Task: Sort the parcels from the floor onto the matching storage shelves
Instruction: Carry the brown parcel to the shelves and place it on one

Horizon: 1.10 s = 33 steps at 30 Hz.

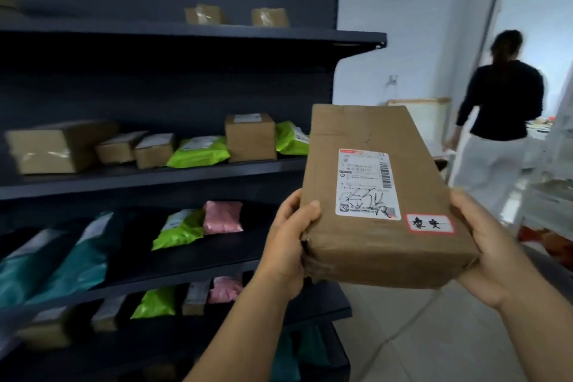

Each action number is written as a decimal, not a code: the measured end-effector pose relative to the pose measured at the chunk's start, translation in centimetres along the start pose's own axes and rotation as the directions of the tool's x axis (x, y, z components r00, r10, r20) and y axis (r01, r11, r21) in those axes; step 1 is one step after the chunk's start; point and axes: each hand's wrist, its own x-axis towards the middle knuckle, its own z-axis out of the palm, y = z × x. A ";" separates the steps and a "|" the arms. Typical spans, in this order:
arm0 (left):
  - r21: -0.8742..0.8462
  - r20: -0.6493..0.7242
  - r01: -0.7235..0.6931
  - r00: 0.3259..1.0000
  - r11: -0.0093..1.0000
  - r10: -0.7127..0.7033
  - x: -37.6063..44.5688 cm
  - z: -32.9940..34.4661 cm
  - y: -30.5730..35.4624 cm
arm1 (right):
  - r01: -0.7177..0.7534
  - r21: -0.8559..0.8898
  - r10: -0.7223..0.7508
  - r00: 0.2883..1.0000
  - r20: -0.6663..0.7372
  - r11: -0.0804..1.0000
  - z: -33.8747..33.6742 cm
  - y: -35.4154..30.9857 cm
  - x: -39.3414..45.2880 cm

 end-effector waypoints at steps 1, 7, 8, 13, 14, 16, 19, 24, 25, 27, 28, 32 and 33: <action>0.001 -0.025 -0.013 1.000 1.000 0.013 -0.8 -0.1 0.3 | -0.008 0.026 0.007 0.999 0.032 1.000 0.4 0.0 -0.1; 0.016 -0.189 -0.078 0.979 0.997 0.080 -4.9 -2.5 2.2 | -0.109 0.052 0.097 0.976 0.193 0.993 3.7 1.2 -0.2; 0.024 -0.215 -0.083 0.973 0.996 0.086 -5.6 -2.9 2.6 | -0.115 0.051 0.102 0.971 0.214 0.992 4.3 1.5 -0.3; 0.043 -0.341 -0.122 0.931 0.992 0.130 -8.4 -5.9 4.0 | -0.149 0.041 0.127 0.935 0.331 0.988 7.9 2.9 -0.7; 0.054 -0.362 -0.137 0.920 0.989 0.148 -9.0 -6.4 4.3 | -0.153 0.035 0.131 0.926 0.354 0.988 8.6 3.3 -0.8; 0.056 -0.394 -0.164 0.903 0.985 0.173 -10.2 -7.3 5.0 | -0.169 0.041 0.141 0.916 0.374 0.985 9.9 4.0 -0.8; 0.058 -0.420 -0.193 0.885 0.979 0.199 -11.7 -9.0 6.0 | -0.211 0.037 0.177 0.895 0.409 0.977 12.2 5.1 -0.8; 0.101 -0.486 -0.221 0.840 0.970 0.242 -13.3 -11.8 7.4 | -0.245 0.030 0.206 0.869 0.449 0.969 15.8 6.7 -0.9; 0.102 -0.502 -0.221 0.830 0.970 0.242 -13.7 -12.6 7.8 | -0.252 0.029 0.210 0.861 0.462 0.967 16.9 7.1 -1.0; 0.106 -0.528 -0.224 0.813 0.969 0.246 -14.4 -13.9 8.5 | -0.256 0.034 0.209 0.854 0.476 0.966 18.7 7.7 -1.4; 0.109 -0.537 -0.231 0.805 0.967 0.252 -14.8 -14.8 8.9 | -0.259 0.041 0.208 0.850 0.484 0.965 19.8 8.0 -1.7; 0.084 -0.570 -0.250 0.782 0.965 0.252 -16.6 -18.6 10.6 | -0.262 0.018 0.213 0.824 0.525 0.965 24.1 9.6 -2.7; 0.082 -0.580 -0.256 0.773 0.963 0.255 -17.0 -19.7 11.2 | -0.251 0.000 0.212 0.818 0.534 0.968 25.4 10.0 -3.0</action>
